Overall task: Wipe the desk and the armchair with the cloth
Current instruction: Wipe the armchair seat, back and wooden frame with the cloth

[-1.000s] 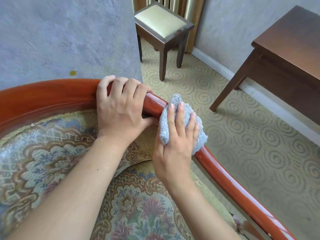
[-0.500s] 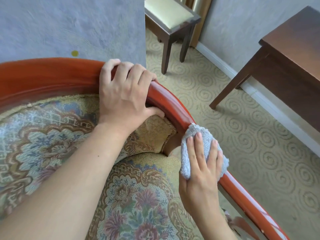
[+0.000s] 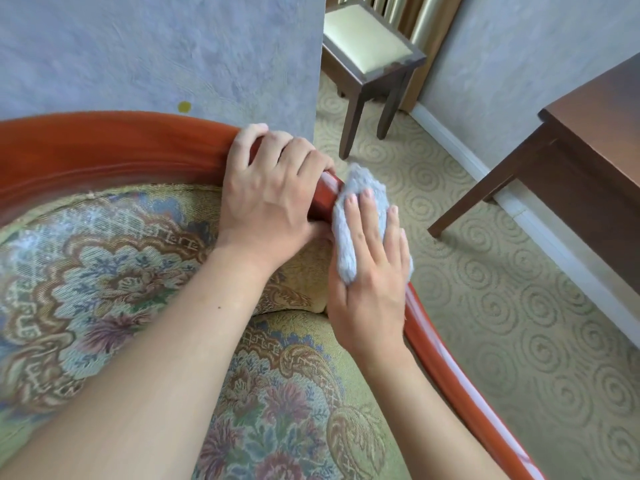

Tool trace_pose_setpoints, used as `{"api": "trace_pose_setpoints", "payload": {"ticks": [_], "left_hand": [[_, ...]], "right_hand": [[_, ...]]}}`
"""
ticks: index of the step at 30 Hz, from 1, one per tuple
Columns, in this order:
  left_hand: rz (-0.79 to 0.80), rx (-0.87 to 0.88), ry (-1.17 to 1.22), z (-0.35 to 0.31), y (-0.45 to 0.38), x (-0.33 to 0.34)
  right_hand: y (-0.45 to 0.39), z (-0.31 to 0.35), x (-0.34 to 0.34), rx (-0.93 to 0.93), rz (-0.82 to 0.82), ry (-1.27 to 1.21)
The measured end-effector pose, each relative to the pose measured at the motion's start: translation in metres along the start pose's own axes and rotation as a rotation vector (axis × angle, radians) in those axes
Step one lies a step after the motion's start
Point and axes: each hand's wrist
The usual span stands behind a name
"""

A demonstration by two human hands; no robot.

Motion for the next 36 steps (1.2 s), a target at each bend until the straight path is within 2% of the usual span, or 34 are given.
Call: {"api": "trace_pose_setpoints", "payload": {"ticks": [2, 4, 10, 13, 17, 20, 24, 27, 31, 36], "left_hand": [[0.114, 0.018, -0.017, 0.002, 0.001, -0.003], [0.143, 0.016, -0.022, 0.002, 0.0, -0.004], [0.056, 0.024, -0.008, 0.001, 0.0, -0.002], [-0.071, -0.011, -0.039, -0.002, 0.001, -0.001], [-0.087, -0.026, -0.079, -0.005, 0.0, -0.002], [-0.037, 0.003, -0.01, -0.004, 0.004, -0.003], [0.167, 0.024, -0.013, -0.001, 0.007, -0.013], [0.147, 0.012, 0.034, 0.011, 0.018, -0.029], [0.015, -0.203, 0.033, 0.06, 0.067, -0.058], [-0.009, -0.587, -0.07, 0.125, 0.148, -0.086]], "right_hand": [[0.032, -0.022, 0.001, 0.011, 0.038, 0.095], [0.054, -0.031, 0.003, 0.053, 0.043, 0.123], [0.006, 0.013, 0.005, 0.256, -0.043, -0.178], [-0.037, 0.037, -0.003, 0.167, -0.041, -0.248], [-0.048, 0.034, -0.008, 0.028, 0.007, -0.212], [-0.023, 0.008, -0.01, -0.12, 0.039, -0.068], [0.003, -0.021, -0.013, -0.181, 0.116, 0.04], [0.013, -0.029, -0.015, -0.171, 0.113, 0.014], [0.004, -0.011, -0.015, -0.148, 0.019, -0.088], [-0.028, 0.031, -0.01, -0.032, -0.016, -0.154]]}}
Point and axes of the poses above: each hand's wrist, its own y-axis away from the middle knuckle, its own x-axis out of the palm, z = x × y, and after that the axes turned 11 degrees about z, right-handed
